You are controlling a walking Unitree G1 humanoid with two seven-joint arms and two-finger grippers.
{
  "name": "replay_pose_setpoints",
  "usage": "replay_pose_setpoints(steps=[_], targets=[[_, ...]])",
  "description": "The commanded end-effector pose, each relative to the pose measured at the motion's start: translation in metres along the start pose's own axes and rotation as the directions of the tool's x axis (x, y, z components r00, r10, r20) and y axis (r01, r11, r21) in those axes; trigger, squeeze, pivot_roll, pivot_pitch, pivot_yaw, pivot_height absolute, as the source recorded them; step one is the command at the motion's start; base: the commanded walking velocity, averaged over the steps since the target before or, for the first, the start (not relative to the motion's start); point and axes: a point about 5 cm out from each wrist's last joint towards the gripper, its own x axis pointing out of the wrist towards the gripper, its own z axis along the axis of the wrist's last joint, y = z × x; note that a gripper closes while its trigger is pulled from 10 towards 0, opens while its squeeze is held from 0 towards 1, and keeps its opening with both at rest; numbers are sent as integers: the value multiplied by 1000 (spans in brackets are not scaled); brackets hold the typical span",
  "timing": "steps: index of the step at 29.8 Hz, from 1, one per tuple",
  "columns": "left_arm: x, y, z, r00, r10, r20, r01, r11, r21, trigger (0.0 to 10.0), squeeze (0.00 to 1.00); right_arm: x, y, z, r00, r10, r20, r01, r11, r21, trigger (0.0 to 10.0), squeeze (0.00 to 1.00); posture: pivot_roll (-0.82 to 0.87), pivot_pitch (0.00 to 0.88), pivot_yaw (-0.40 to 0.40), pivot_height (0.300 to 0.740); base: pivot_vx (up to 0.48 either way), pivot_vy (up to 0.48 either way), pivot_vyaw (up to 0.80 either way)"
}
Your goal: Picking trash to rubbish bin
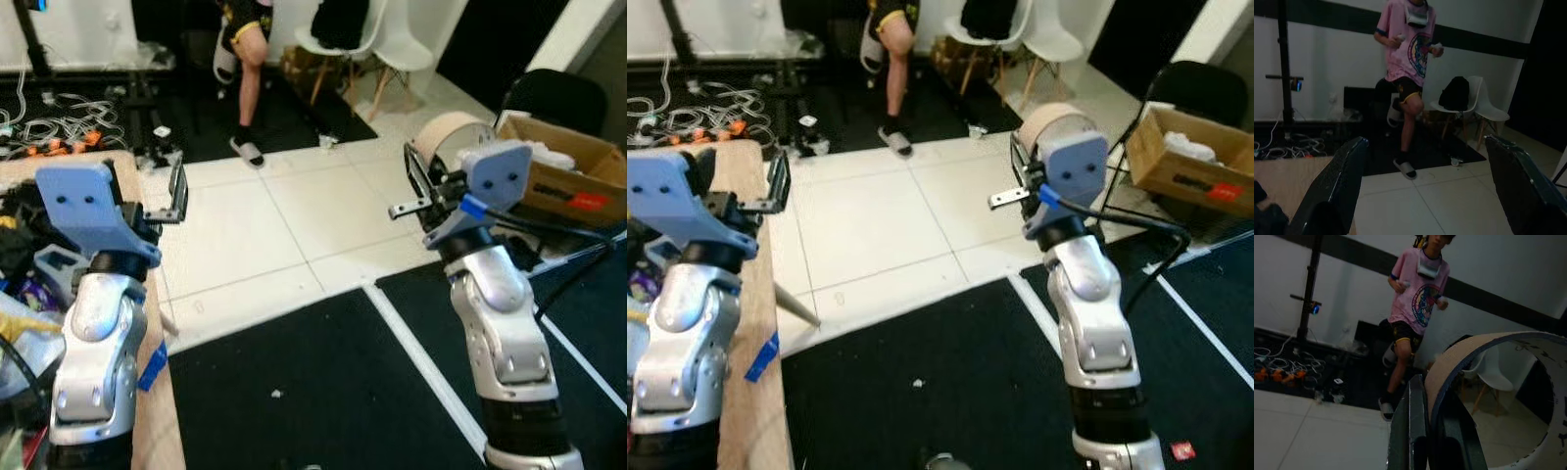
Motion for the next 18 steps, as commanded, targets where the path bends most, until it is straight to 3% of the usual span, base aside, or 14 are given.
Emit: replay_pose_setpoints(steps=[1, 4, 12, 18], targets=[[-2, -3, -5, 1000, -19, -23, 19, 1000, 22, 10000, 0, -2, -2, -4, 1000, -3, -16, 3, 1000, 0, 10000, 0, -33, 147, -112, 740, 0, 0, -494], [-2, -5, -7, 999, -38, -34, 39, 999, 30, 10000, 0, -3, -1, -6, 1000, -9, -20, 9, 1000, 4, 10000, 0, -27, 146, -107, 740, 0, 0, -488], [13, -5, -4, 988, -149, -45, 151, 986, 67, 10000, 0, -11, 4, -14, 997, -81, -19, 81, 996, 26, 10000, 0, 37, 128, 19, 740, 0, 0, -489], [20, -3, -6, 985, -162, -63, 166, 984, 66, 10000, 0, -15, 7, -20, 995, -89, -51, 90, 996, 13, 10000, 0, 33, 127, 23, 740, 0, 0, -243]])
